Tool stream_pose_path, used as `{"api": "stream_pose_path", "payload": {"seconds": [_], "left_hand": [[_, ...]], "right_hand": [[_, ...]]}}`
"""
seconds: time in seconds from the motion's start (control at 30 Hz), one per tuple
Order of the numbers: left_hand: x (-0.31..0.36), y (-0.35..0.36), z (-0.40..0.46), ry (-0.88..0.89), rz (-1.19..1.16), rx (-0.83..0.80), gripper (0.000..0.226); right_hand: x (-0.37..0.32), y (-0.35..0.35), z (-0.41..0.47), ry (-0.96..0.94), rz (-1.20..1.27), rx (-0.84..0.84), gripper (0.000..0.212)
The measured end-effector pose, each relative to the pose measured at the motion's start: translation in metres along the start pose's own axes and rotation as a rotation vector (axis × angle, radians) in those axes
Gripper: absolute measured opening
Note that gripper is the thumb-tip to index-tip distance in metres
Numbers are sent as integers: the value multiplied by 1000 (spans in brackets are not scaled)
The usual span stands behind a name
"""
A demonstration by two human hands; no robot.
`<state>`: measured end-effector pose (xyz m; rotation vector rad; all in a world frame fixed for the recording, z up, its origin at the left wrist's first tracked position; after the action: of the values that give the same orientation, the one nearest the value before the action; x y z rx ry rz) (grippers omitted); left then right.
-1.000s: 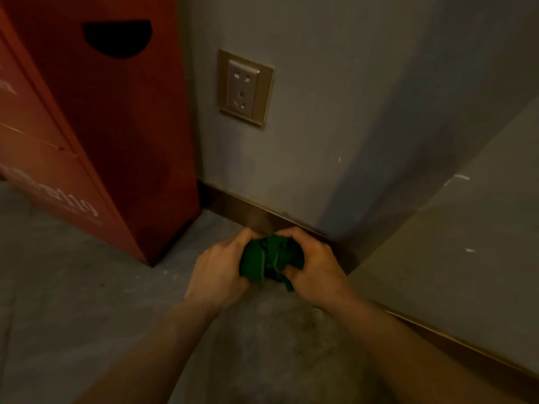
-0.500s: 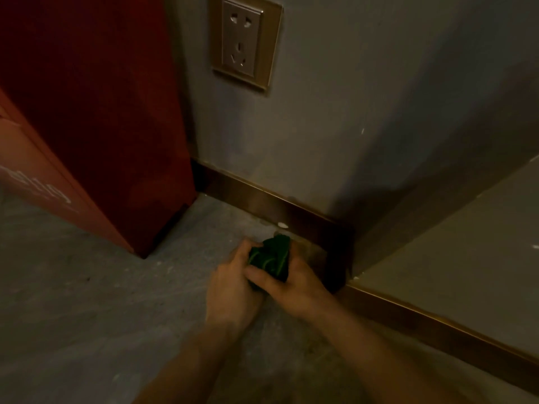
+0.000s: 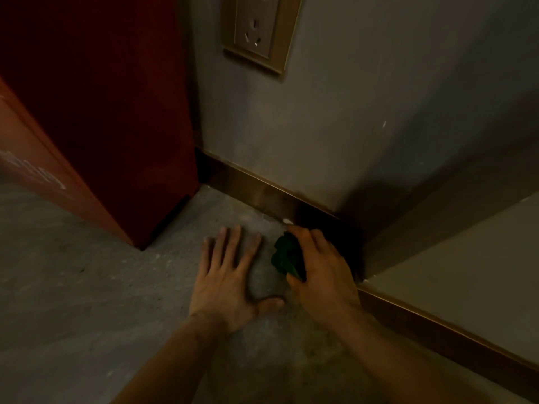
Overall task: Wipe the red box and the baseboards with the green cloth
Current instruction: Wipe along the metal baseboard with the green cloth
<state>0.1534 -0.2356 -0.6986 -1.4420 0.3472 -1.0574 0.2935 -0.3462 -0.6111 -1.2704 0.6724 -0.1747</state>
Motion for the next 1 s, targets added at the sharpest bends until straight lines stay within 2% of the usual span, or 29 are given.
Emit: {"api": "stream_pose_path", "payload": {"seconds": [0.13,0.2,0.33,0.67,0.87,1.0], "left_hand": [[0,11,5,1,53,-13,121],[0,14,4,-11,88,-20,120],[-1,15,4,-3,109,-31,122],[0,13,3,-7,121,-46,126],[-1,13,4,-2,128,-59,127],[-2,15,4,-3,126,-54,127]], "right_hand": [[-1,3,6,-182,-299,-82,96],[0,6,10,-277,-425,-57,95],[3,13,21,-392,-554,-6,84],[-18,32,58,-670,-786,-42,60],[-20,51,73,-822,-927,-48,28],[-16,56,76,-853,-984,-87,22]]}}
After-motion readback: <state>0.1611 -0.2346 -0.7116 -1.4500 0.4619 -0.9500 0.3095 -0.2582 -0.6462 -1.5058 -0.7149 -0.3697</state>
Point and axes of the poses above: each hand's wrist, its own z-axis towards the middle knuckle, its own y-axis out of the palm, x = y × z, the point moved 1 cm from there along z, towards the middle knuckle, and after that the axes turned 9 degrees about x, right-handed, at the moved point
